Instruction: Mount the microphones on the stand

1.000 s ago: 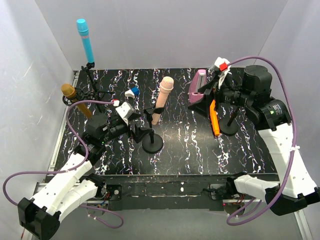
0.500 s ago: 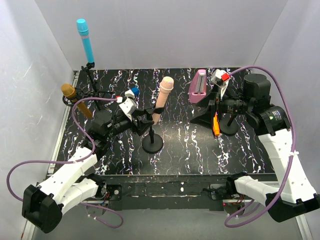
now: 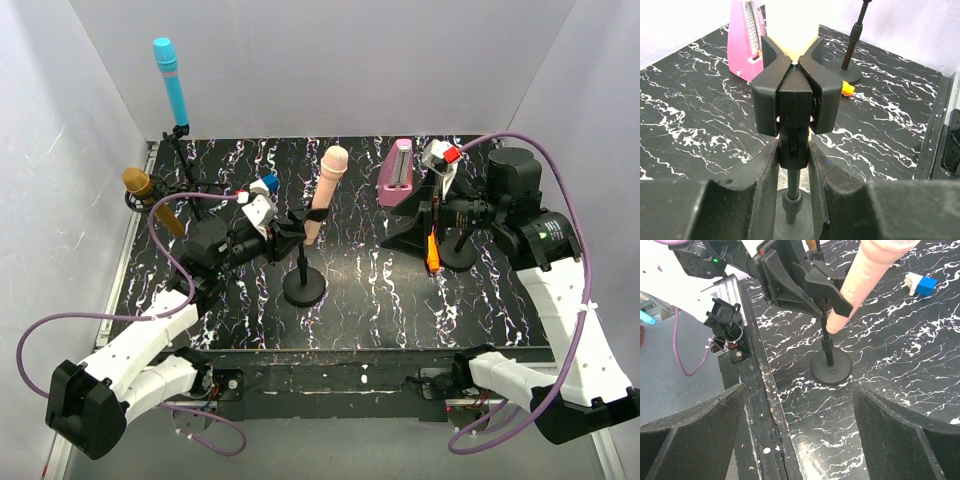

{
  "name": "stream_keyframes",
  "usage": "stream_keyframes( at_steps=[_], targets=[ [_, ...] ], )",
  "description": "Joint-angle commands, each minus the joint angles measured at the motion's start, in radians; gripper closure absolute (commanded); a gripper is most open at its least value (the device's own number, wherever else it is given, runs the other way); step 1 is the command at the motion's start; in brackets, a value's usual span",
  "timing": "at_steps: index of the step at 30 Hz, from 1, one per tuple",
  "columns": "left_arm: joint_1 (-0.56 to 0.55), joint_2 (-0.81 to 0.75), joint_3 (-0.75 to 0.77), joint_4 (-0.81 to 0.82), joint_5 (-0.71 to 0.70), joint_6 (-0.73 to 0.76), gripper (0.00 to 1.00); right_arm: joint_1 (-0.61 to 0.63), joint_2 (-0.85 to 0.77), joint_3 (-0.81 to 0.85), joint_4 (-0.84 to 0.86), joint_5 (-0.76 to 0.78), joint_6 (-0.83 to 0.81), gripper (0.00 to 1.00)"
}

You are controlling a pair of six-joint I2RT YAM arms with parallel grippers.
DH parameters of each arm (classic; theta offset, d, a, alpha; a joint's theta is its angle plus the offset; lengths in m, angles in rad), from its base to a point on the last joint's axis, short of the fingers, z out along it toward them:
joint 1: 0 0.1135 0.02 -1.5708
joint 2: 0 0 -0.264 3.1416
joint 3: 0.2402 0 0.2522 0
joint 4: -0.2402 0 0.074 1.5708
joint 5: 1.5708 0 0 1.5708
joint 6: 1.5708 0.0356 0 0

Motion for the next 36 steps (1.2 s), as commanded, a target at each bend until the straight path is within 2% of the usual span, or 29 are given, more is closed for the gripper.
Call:
stream_keyframes(
  at_steps=[1,15,23,36],
  targets=[
    [0.000,0.043,0.059,0.069,-0.085,0.009,1.00,-0.012,-0.009,0.001,-0.012,-0.012,-0.036,0.07],
    [0.012,0.382,0.298,0.250,-0.207,0.121,1.00,-0.051,-0.041,-0.027,-0.061,-0.012,-0.093,0.08],
    [0.078,0.574,0.447,0.337,-0.193,0.123,1.00,-0.057,-0.055,-0.047,-0.067,-0.015,-0.097,0.08],
    [0.189,0.879,0.686,0.459,-0.090,0.087,1.00,-0.064,-0.075,-0.087,-0.068,-0.018,-0.114,0.08]
  ],
)
